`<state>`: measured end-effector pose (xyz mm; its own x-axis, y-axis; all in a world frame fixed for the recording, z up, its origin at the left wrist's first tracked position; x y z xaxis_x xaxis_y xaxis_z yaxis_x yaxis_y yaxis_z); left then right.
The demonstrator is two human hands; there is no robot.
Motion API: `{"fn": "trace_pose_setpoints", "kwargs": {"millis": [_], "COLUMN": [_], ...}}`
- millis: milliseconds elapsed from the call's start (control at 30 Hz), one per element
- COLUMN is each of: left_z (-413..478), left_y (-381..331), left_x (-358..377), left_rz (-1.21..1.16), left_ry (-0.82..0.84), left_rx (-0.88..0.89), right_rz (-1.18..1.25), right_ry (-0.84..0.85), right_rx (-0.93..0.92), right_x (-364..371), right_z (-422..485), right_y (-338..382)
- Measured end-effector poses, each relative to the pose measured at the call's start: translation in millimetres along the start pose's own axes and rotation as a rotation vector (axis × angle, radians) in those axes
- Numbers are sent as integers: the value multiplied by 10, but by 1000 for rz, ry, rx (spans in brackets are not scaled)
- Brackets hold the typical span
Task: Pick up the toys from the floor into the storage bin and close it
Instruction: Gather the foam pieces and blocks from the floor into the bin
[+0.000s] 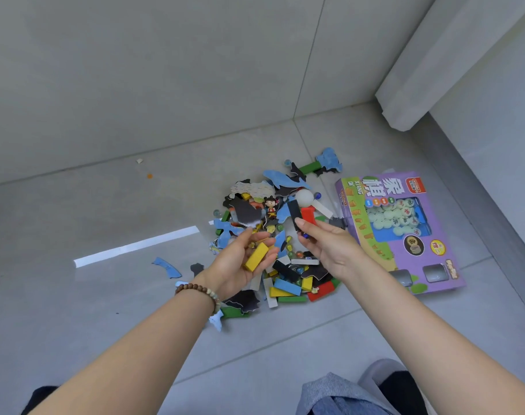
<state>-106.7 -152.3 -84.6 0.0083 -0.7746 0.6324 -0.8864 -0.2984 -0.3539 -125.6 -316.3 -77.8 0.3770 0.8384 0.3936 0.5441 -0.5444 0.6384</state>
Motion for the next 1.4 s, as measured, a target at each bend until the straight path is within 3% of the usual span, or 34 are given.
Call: {"fn": "trace_pose_setpoints", "kwargs": {"millis": [100, 200, 367, 567, 767, 900, 1000, 1067, 1200, 1300, 1400], "left_z": [-110, -446, -1573, -3460, -5130, -5585, -5592, -5556, -5525, -5459, -5463], "left_y": [-155, -571, -1420, -2302, -2522, -2202, -2002, -1991, -2076, -2085, -2137], "left_x": [109, 79, -194, -970, -2447, -3498, -4022, -4166, -4242, -4225, -4120], "left_rz": [85, 374, 630, 708, 589, 429, 329, 253, 415, 558, 762], "left_ry": [-48, -151, -248, -463, -895, -1031, -1002, -927, -934, -923, -949], "left_rx": [51, 172, 367, 584, 760, 687, 572, 586, 560, 475, 356], "right_rz": [-9, -57, -191, -367, -644, -973, -1253, -1364, -1700, -2121, -2186], "right_ry": [63, 97, 181, 370, 680, 828, 799, 806, 903, 891, 845], "right_rx": [38, 46, 23, 40, 59, -27, -111, -148, -249, -588, -722], "right_x": [268, 671, 1846, 3928, 5928, 6796, 7026, 7072, 7146, 7140, 6989], "right_z": [-99, -226, -548, -1012, -1381, -1418, -1166, -1034, -955, -1021, -1031], "right_y": [110, 321, 628, 299, -727, -1517, -1960, -2084, -2157, -2018, -1660]}}
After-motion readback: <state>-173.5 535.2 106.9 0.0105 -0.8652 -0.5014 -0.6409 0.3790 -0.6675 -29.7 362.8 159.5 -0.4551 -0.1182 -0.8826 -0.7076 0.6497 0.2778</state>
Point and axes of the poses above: each hand's wrist, its own z-axis towards the middle knuckle, its own x-axis out of the palm, y = z × x, the point moved 5 cm from there along z, towards the middle knuckle, and after that the axes turned 15 degrees about y, right-handed, at the moved point
